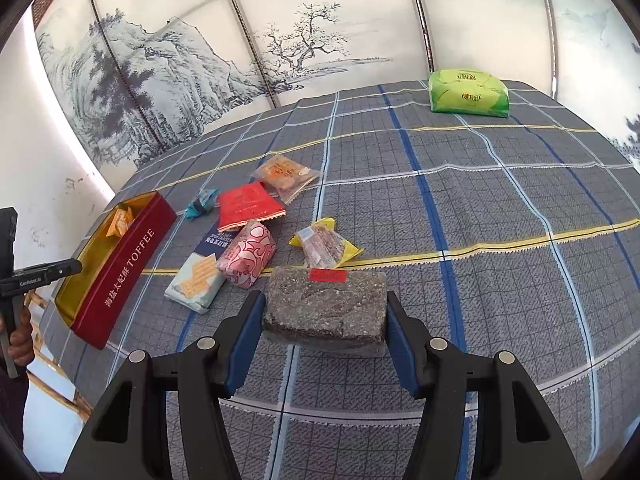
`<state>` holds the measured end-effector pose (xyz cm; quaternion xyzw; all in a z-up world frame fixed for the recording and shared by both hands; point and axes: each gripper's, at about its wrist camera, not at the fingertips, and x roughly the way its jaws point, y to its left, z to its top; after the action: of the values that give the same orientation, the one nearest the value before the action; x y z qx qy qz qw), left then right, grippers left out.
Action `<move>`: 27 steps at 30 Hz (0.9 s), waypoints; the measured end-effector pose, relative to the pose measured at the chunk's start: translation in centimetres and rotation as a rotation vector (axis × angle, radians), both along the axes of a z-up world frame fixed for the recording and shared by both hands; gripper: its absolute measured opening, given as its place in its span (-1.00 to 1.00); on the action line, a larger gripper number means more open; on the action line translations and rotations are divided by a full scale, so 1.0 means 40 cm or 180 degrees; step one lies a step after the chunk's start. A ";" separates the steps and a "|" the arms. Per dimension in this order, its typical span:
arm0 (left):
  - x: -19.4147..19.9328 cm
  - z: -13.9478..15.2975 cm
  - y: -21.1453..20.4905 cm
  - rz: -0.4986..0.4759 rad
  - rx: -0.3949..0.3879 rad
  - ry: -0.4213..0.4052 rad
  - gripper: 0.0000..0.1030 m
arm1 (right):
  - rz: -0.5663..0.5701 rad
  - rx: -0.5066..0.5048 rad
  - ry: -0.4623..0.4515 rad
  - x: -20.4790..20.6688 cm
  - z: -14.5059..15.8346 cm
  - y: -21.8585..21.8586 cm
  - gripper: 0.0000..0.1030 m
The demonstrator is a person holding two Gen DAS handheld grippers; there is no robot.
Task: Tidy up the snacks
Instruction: 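Carry the crisps bag into the tin and release it while the right gripper grasps the grey cake, then carry the grey square cake into the tin and open the right gripper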
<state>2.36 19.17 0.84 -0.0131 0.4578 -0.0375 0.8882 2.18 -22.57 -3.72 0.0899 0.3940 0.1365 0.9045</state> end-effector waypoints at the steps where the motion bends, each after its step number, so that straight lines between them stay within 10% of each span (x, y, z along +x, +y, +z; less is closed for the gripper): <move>1: -0.005 0.005 -0.004 0.0013 -0.0003 -0.0038 -0.31 | 0.0002 -0.0002 -0.0005 0.000 0.001 0.000 0.14; 14: -0.136 0.102 -0.017 0.0385 -0.0172 -0.0646 1.00 | 0.0396 0.0043 -0.0156 -0.016 0.091 0.137 0.15; 27: -0.227 0.087 0.079 0.0575 -0.0161 -0.0687 0.98 | 0.1598 0.0263 -0.0082 0.083 0.170 0.564 0.15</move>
<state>-6.74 22.35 4.31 -0.0725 0.3555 0.0298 0.9314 5.51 -0.03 3.08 0.0245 0.3866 0.3740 0.8427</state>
